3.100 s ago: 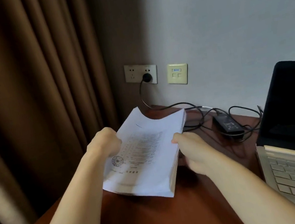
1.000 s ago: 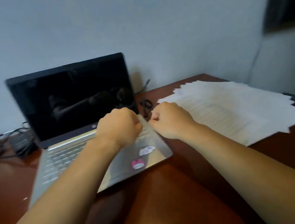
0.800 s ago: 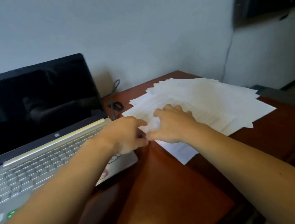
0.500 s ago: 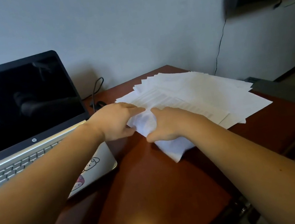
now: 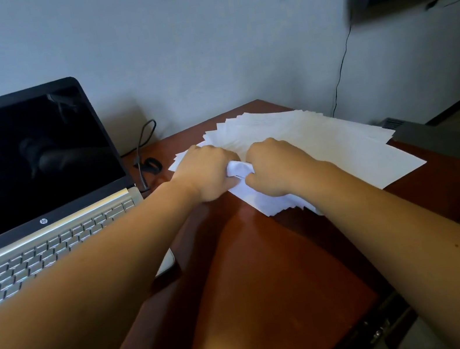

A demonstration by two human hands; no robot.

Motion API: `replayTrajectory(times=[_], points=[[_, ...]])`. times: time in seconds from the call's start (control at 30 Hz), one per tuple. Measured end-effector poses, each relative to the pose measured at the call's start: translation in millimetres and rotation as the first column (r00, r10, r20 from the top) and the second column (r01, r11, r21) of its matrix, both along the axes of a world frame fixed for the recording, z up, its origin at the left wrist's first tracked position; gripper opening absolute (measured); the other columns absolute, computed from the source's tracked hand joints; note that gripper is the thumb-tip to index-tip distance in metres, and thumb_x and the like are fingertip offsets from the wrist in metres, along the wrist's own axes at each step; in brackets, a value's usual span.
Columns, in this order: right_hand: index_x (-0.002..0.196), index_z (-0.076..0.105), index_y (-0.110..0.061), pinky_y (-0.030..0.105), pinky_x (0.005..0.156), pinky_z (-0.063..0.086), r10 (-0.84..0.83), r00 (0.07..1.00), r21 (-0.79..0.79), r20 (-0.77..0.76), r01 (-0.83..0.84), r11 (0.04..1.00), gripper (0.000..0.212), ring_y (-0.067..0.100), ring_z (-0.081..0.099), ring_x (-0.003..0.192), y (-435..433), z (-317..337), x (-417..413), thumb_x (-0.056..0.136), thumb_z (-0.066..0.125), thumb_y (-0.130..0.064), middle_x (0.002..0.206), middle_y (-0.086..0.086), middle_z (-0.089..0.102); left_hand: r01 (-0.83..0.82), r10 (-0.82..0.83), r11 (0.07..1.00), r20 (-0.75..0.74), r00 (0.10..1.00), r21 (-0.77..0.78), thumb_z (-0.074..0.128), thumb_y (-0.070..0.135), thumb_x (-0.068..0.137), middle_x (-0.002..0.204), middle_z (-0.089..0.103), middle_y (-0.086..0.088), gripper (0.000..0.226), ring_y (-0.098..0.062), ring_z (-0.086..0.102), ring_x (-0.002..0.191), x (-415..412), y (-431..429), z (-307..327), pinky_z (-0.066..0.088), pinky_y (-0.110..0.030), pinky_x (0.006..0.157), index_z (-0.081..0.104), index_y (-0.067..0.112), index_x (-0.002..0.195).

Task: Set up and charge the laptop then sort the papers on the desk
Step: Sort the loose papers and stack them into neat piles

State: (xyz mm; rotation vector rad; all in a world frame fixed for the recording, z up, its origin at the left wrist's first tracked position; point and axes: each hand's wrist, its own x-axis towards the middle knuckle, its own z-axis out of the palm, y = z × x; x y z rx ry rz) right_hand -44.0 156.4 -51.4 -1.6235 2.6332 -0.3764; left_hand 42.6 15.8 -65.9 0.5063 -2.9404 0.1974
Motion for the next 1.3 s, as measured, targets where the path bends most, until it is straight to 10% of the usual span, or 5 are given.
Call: replayTrajectory(times=[0.27,0.5,0.83,1.03,1.3], points=[[0.096,0.054,-0.020,0.030,0.056,0.037,0.021,1.000,0.055,0.015,-0.022,0.998,0.038,0.020,0.059,0.076,12,5,10,0.082,0.063,-0.054,0.087,-0.002,0.061,0.325,-0.334,0.939,-0.069,0.940,-0.114,0.056,0.016,0.084,0.068,0.067,0.000,0.019,-0.027,0.057,0.069,13,-11,19,0.045,-0.037,0.067,0.071,0.017,0.073],[0.124,0.052,-0.039,0.036,0.076,0.046,0.203,0.978,0.000,0.048,-0.204,0.979,0.052,0.020,0.053,0.092,11,37,87,0.090,0.035,-0.074,0.095,-0.008,0.057,0.369,-0.410,0.899,-0.158,0.898,-0.234,0.052,0.033,0.092,0.086,0.074,0.011,0.027,-0.025,0.063,0.099,92,-35,40,0.049,-0.043,0.091,0.077,0.024,0.088],[0.065,0.034,-0.037,0.044,0.079,0.051,0.430,0.896,-0.053,0.115,-0.426,0.903,0.045,0.024,0.056,0.086,-29,23,195,0.104,0.019,-0.053,0.082,0.005,0.062,0.200,-0.245,0.954,-0.194,0.950,-0.224,0.060,0.028,0.089,0.099,0.077,0.004,0.024,-0.022,0.065,0.101,267,-40,24,0.046,-0.029,0.095,0.080,0.015,0.095],[0.110,0.059,-0.033,0.047,0.101,0.041,0.490,0.851,0.019,0.188,-0.502,0.865,0.048,0.025,0.046,0.123,-67,-10,241,0.097,0.025,-0.065,0.129,0.000,0.053,0.073,-0.117,0.975,-0.203,0.972,-0.211,0.056,0.024,0.089,0.102,0.077,0.006,0.027,-0.023,0.067,0.103,356,-54,10,0.050,-0.033,0.096,0.081,0.019,0.097],[0.153,0.025,-0.037,0.051,0.119,0.006,0.587,0.803,0.078,0.104,-0.595,0.800,0.060,0.013,0.008,0.150,-97,-34,281,0.099,0.023,-0.063,0.163,-0.008,0.016,-0.233,0.162,0.931,-0.253,0.954,-0.282,0.041,0.020,0.083,0.123,0.071,-0.009,0.045,-0.038,0.062,0.117,447,-74,2,0.047,-0.048,0.096,0.078,0.020,0.109]])
